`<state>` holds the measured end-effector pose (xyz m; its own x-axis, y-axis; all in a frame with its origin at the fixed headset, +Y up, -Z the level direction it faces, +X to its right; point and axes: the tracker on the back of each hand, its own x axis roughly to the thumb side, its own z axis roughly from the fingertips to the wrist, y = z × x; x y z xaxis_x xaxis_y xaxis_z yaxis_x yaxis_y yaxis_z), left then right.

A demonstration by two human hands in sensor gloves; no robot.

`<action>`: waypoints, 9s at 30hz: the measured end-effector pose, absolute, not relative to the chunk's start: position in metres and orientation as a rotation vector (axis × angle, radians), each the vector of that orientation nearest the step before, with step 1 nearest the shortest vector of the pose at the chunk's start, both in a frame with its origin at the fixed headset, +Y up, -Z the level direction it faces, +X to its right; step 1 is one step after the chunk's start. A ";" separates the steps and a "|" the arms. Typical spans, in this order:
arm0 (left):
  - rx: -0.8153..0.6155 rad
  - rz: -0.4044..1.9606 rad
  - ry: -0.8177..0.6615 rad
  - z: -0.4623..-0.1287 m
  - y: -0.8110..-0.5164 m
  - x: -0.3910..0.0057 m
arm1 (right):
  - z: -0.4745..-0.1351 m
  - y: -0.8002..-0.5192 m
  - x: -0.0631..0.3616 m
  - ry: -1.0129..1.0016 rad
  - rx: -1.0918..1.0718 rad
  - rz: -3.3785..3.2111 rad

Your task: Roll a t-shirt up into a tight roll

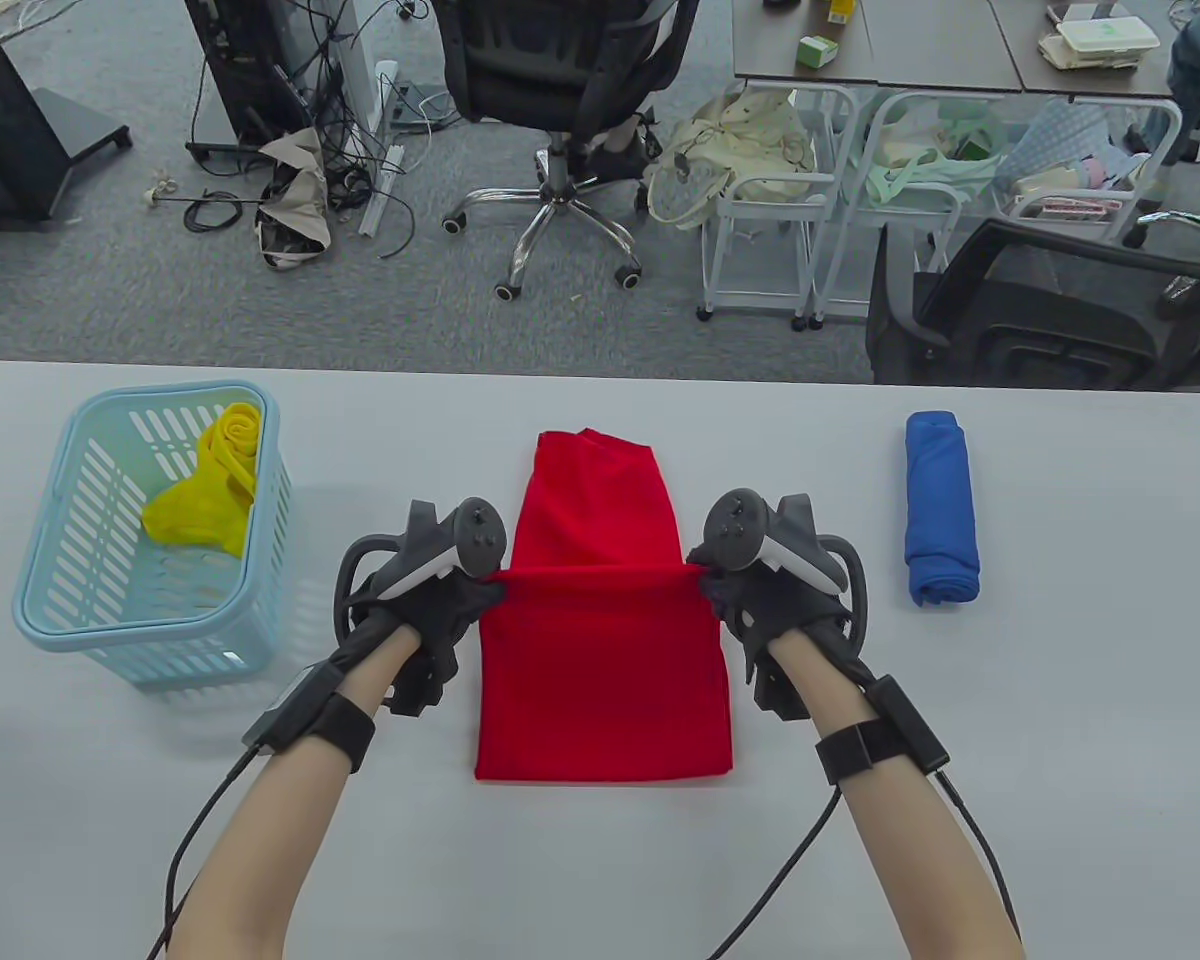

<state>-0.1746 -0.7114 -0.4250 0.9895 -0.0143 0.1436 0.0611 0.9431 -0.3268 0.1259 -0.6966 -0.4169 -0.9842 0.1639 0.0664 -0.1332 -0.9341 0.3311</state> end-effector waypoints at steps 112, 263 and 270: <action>-0.254 0.022 -0.563 -0.267 -0.747 -0.157 | -0.263 -0.747 0.107 0.652 0.685 2.904; -0.289 0.030 -0.511 -0.264 -0.750 -0.156 | -0.244 -0.754 0.085 0.517 0.813 3.027; -0.161 -0.210 -0.531 -0.252 -0.753 -0.149 | -0.250 -0.753 0.084 0.578 0.822 2.928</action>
